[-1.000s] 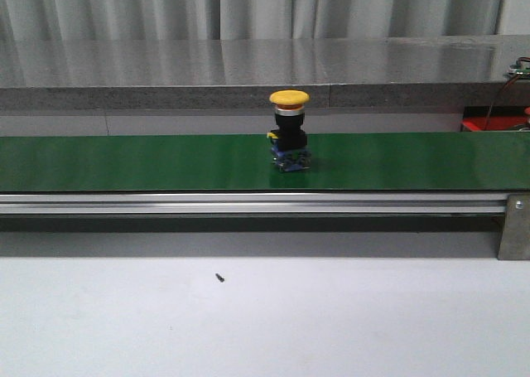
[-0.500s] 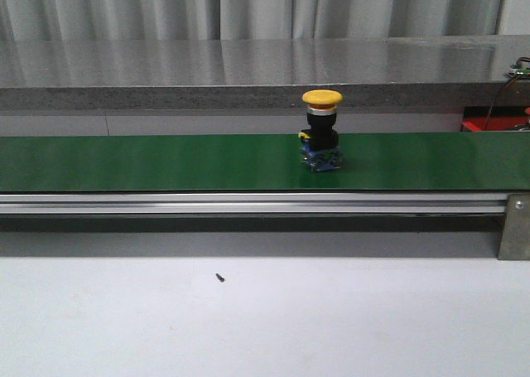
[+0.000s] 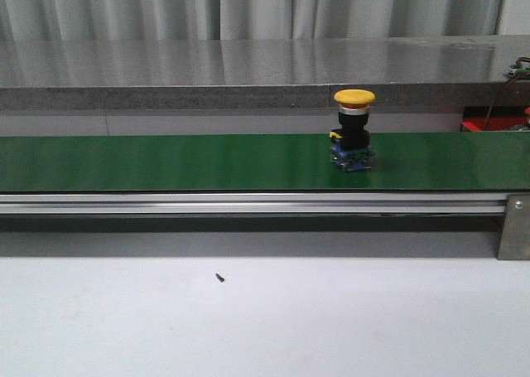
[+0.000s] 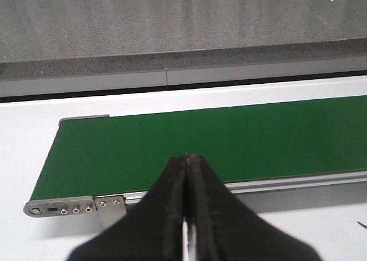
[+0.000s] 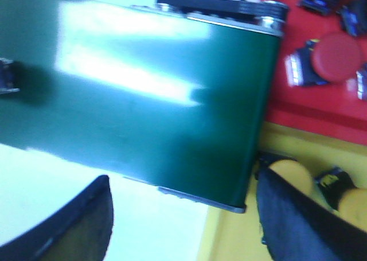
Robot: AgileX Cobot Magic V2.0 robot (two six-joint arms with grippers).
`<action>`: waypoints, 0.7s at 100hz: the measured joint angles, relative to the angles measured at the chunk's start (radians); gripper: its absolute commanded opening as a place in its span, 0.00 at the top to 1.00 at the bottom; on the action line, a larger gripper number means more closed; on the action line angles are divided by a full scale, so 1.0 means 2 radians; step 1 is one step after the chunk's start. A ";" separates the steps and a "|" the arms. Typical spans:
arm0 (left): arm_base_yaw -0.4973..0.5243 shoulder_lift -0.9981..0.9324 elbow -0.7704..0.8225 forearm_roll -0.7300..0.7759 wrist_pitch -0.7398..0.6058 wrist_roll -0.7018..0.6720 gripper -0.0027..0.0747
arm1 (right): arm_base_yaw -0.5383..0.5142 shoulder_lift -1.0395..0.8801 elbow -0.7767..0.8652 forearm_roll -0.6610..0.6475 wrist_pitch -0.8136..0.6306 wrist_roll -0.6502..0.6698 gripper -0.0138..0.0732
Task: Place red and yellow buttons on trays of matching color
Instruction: 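Move the right gripper to the belt end and grasp the second yellow button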
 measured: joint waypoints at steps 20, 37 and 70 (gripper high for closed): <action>0.000 0.000 0.000 0.000 0.000 0.000 0.99 | 0.090 -0.005 0.000 -0.006 0.000 0.000 0.23; 0.000 0.000 0.000 0.000 0.000 0.000 0.99 | 0.146 -0.005 0.000 -0.023 -0.004 0.000 0.23; 0.000 0.000 0.000 0.000 0.000 0.000 0.99 | 0.166 0.019 0.000 -0.033 -0.032 0.000 0.23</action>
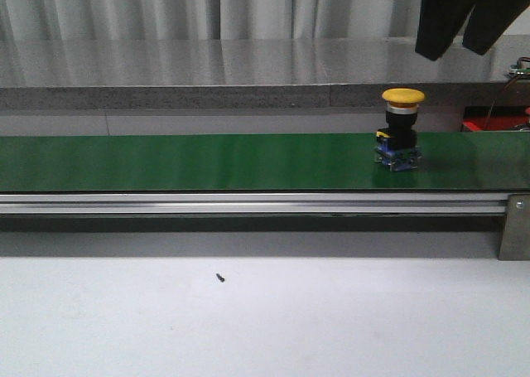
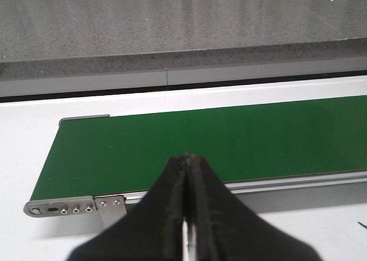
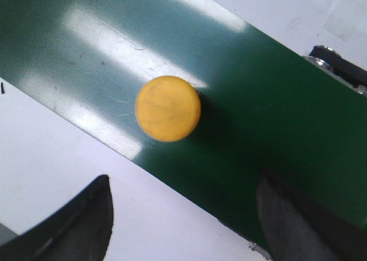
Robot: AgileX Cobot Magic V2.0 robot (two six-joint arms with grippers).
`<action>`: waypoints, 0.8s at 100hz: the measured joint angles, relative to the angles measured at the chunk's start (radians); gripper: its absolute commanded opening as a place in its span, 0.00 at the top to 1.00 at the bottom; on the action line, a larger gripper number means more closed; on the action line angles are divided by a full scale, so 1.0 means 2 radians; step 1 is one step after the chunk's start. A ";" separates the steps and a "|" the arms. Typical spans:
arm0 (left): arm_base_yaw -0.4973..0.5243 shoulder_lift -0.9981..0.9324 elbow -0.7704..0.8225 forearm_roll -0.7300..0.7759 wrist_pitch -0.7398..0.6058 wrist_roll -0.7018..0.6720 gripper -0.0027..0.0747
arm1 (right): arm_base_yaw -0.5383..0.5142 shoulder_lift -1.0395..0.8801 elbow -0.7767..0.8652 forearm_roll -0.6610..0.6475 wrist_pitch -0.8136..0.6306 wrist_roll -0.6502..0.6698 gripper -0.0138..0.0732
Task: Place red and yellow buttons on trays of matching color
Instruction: 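Move the right gripper to the belt end and grasp the second yellow button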
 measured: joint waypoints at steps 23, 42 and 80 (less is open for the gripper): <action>0.000 0.000 0.000 0.000 0.000 0.000 0.99 | 0.000 0.021 0.000 -0.002 -0.016 0.000 0.23; 0.000 0.000 0.000 0.000 0.000 0.000 0.99 | 0.000 0.041 0.000 -0.010 -0.028 -0.001 0.23; 0.000 0.000 0.000 0.000 0.000 0.000 0.99 | -0.009 0.086 0.000 -0.036 -0.033 0.006 0.36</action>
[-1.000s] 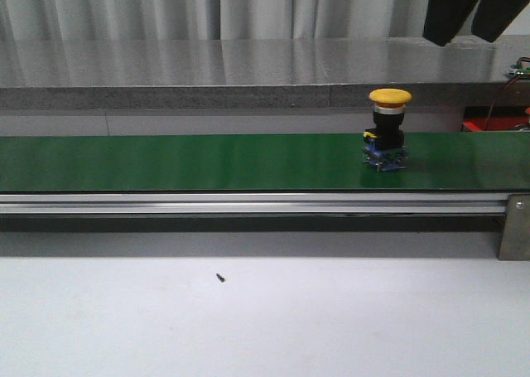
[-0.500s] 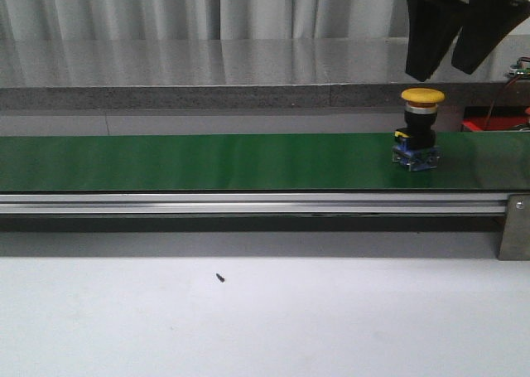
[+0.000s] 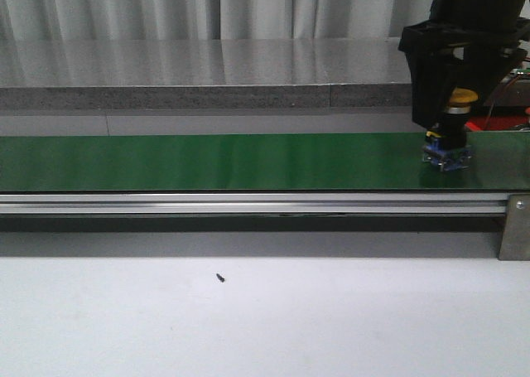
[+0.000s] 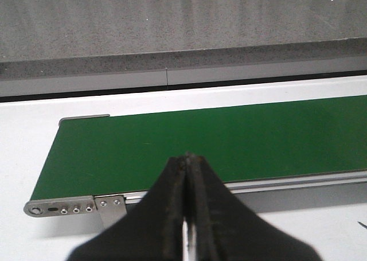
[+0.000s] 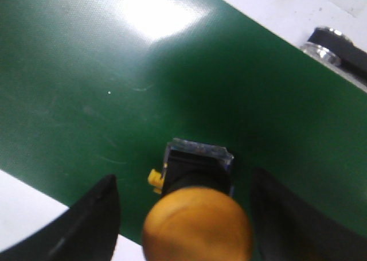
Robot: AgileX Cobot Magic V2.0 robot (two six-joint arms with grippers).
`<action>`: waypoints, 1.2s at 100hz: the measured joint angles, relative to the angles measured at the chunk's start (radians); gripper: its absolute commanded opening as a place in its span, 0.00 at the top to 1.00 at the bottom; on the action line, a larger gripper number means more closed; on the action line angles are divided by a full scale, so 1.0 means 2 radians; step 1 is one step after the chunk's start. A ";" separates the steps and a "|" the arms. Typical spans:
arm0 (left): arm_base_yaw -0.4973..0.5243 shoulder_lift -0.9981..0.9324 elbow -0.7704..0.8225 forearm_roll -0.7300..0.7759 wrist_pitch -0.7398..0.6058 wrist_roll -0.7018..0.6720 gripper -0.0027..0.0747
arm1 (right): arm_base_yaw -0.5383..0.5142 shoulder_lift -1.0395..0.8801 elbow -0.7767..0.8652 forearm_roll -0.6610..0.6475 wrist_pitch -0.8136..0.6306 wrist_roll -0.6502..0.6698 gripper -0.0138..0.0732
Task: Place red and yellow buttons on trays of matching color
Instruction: 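Move the right gripper to the belt end and grasp the second yellow button, then lower the yellow button into the yellow tray and open the right gripper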
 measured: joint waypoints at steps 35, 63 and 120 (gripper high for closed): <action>0.000 0.000 0.000 0.000 0.000 0.000 0.99 | -0.036 0.005 0.000 -0.002 0.043 0.003 0.59; 0.000 0.000 0.000 0.000 0.000 0.000 0.99 | -0.063 -0.042 0.000 0.000 0.060 0.003 0.59; 0.000 0.000 0.000 0.000 0.000 0.000 0.99 | -0.332 -0.120 0.000 0.024 0.070 0.000 0.59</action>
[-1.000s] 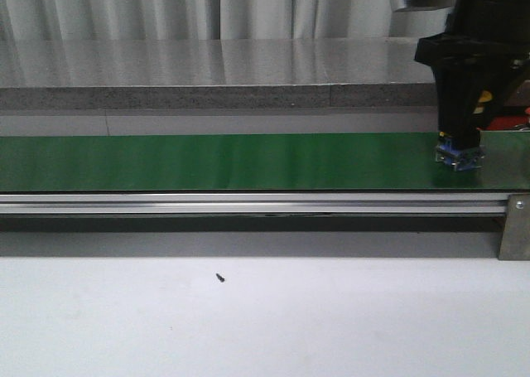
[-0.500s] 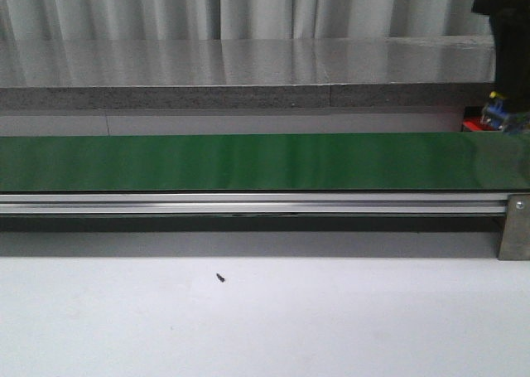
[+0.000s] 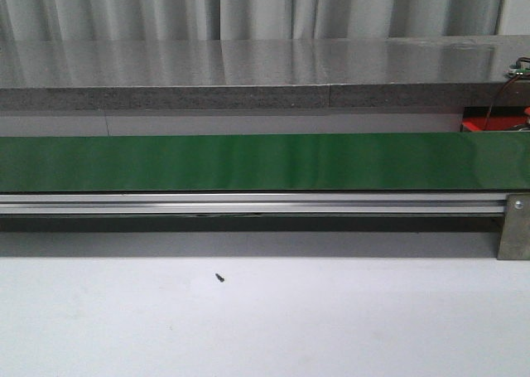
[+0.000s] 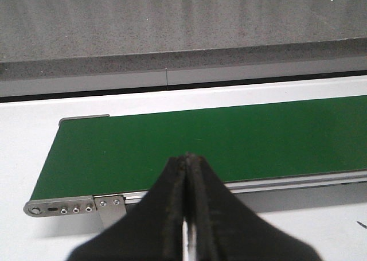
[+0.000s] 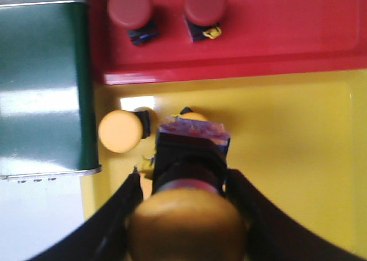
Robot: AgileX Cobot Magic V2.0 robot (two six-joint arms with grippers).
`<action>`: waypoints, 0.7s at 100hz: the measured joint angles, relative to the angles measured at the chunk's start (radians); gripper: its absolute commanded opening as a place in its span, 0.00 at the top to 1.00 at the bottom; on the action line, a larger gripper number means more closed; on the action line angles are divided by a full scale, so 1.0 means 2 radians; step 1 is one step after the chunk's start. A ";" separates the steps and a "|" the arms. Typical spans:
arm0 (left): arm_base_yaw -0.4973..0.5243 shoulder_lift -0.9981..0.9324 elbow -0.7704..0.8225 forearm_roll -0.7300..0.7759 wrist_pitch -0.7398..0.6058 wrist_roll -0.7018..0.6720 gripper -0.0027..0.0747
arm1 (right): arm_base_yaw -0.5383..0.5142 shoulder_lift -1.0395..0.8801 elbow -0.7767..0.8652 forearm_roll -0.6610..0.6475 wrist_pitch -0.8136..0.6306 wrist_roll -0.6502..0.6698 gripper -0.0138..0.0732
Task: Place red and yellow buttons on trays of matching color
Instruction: 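Lower the yellow button into the yellow tray and open the right gripper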
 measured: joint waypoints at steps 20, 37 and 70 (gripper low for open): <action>0.000 0.000 0.000 0.000 0.000 0.000 0.99 | -0.041 0.036 0.000 0.022 0.000 0.000 0.59; 0.000 0.000 0.000 0.000 0.000 0.000 0.99 | -0.055 0.072 0.000 0.023 0.000 0.000 0.59; 0.000 0.000 0.000 0.000 0.000 0.000 0.99 | -0.084 0.123 0.000 0.017 -0.004 0.004 0.59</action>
